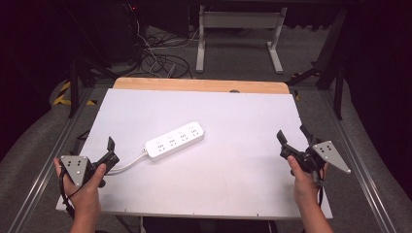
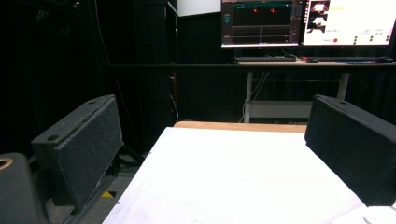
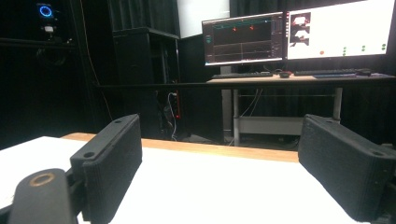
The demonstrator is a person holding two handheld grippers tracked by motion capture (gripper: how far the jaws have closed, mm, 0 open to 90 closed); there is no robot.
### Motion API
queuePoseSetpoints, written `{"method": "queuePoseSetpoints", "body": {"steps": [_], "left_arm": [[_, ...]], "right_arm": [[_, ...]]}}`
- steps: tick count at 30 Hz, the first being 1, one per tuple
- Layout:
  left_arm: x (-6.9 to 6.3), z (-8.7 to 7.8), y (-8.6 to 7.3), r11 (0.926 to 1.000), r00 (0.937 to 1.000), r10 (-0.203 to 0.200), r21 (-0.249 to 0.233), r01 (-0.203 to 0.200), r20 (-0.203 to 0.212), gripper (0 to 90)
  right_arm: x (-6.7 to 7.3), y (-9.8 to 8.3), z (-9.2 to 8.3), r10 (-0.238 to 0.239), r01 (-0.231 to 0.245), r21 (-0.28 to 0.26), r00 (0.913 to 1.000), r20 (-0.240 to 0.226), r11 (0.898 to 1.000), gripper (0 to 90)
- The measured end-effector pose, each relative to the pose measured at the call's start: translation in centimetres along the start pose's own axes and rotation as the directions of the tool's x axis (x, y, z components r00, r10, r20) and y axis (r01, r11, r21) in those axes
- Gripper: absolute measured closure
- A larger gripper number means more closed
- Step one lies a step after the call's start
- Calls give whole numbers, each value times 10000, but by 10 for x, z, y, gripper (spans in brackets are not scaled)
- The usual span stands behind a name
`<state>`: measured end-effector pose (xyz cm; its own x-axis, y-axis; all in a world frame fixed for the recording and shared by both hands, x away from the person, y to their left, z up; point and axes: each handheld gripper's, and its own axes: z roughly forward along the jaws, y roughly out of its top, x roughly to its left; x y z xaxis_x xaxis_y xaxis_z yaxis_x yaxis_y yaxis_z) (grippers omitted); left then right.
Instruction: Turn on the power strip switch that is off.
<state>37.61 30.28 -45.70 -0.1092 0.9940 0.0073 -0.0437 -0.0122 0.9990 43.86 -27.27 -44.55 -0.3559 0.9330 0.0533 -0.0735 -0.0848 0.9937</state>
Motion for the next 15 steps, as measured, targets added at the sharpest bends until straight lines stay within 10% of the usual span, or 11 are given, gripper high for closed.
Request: {"method": "queuePoseSetpoints", "body": {"steps": [15], "left_arm": [[-8, 4, 1, 9993, 10000, -23, -376, 21, -50, 93]], "right_arm": [[1, 0, -1, -98, 98, 35, 9999, -20, 9999, 145]]}}
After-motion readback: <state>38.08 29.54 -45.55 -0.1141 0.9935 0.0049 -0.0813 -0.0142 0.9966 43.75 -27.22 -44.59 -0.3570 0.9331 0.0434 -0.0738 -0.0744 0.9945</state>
